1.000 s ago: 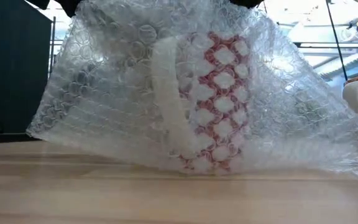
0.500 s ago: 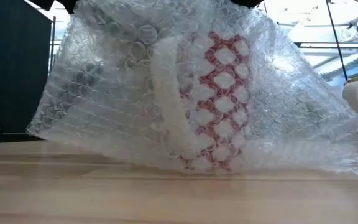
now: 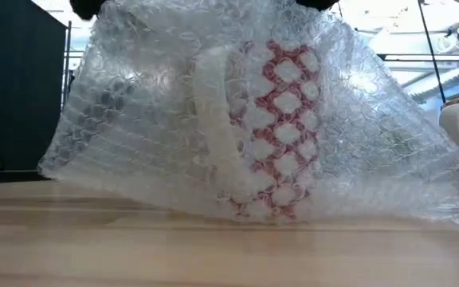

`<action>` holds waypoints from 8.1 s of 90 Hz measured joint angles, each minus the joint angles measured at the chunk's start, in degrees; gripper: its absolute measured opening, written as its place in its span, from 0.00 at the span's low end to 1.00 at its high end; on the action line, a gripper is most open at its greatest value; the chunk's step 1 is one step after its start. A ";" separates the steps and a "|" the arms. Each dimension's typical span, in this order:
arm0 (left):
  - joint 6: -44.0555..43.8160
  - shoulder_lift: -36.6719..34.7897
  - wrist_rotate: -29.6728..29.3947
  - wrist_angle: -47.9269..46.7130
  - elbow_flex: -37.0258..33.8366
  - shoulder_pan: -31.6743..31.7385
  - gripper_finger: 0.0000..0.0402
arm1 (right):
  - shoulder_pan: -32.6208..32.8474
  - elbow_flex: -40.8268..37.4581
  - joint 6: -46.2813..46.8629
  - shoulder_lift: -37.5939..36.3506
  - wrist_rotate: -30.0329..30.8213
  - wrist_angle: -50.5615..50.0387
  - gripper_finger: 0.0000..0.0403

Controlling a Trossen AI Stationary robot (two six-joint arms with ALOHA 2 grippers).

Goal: Wrap mug
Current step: Wrap the red cup with the left transparent bubble wrap

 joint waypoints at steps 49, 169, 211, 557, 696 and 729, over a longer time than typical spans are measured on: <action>8.48 11.40 6.18 27.05 -4.71 3.40 0.40 | 0.28 0.00 0.03 0.00 0.02 0.40 0.00; 10.16 15.00 23.26 46.88 -4.74 -0.44 0.40 | 6.02 0.00 27.25 -9.77 -5.75 -8.42 0.39; 10.02 22.33 23.31 50.21 -4.60 -0.82 0.40 | 4.16 0.00 24.80 -7.37 3.91 -4.26 0.39; 8.61 22.64 9.40 45.82 -2.60 -2.97 0.40 | -0.85 -0.02 26.06 7.19 -8.92 2.80 0.00; 10.38 21.46 5.17 42.84 -2.53 -4.09 0.40 | -0.81 -0.04 23.97 6.82 -8.87 3.41 0.00; 9.67 23.95 4.93 44.01 -2.36 -3.67 0.40 | -0.81 0.00 23.52 2.38 -9.14 -1.58 0.00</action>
